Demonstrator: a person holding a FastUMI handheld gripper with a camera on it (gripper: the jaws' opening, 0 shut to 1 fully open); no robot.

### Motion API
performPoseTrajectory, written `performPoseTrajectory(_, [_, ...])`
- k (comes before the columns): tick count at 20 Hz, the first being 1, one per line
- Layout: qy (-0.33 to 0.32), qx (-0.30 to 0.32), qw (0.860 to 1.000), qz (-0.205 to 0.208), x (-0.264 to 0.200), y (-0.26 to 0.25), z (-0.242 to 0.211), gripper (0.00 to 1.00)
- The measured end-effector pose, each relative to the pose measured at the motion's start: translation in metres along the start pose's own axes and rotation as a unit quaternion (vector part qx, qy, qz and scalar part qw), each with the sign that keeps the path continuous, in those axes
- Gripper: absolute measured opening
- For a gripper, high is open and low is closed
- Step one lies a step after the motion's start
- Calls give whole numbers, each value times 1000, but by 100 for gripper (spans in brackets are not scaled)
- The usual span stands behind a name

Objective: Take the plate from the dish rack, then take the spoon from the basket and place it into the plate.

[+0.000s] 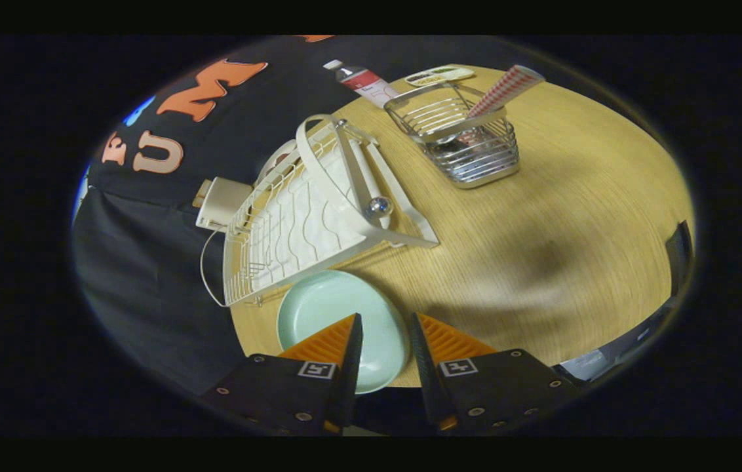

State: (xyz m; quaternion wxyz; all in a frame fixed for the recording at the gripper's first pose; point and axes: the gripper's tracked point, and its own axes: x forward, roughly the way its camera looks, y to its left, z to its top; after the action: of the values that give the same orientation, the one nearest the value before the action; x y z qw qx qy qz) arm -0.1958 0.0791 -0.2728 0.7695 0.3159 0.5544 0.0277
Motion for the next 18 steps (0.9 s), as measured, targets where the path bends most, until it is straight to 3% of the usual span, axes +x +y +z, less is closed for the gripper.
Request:
performPoseTrajectory(3, [-62,-37,997,-10,-17,-4,30,60])
performPoseTrajectory(7, [-139,-93,984,-55,-40,-20,71,80])
performPoseTrajectory(12, [-235,-150,953,-116,-62,-38,119,80])
performPoseTrajectory(18, [-292,-175,927,-159,-69,-60,156,78])
